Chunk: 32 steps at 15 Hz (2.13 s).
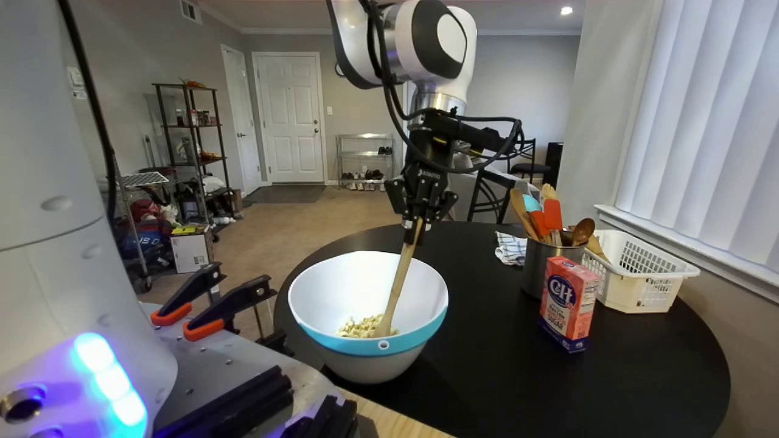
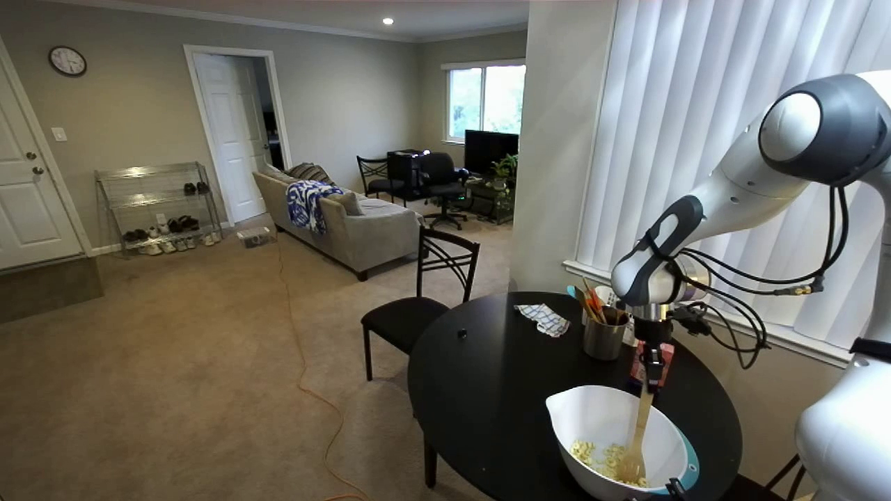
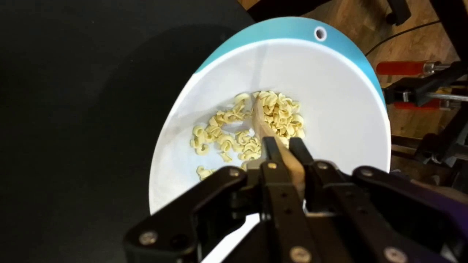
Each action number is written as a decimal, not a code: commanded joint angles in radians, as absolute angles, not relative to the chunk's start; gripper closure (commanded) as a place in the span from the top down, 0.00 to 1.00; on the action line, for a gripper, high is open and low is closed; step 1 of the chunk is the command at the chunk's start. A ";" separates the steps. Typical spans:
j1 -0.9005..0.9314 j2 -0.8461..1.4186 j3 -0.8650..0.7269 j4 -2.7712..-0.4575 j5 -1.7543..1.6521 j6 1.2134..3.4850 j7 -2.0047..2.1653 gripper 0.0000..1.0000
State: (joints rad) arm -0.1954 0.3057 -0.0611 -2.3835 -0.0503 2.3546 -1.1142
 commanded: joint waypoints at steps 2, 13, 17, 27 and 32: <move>-0.205 0.280 -0.013 -2.405 0.022 2.314 -1.188 0.05; -0.161 0.287 0.055 -2.358 0.074 2.330 -1.178 0.05; -0.155 0.297 0.046 -2.344 0.080 2.381 -1.133 0.05; -0.147 0.332 -0.063 -2.384 -0.077 2.557 -0.885 0.05; -0.230 0.318 -0.017 -2.369 0.048 2.414 -1.014 0.05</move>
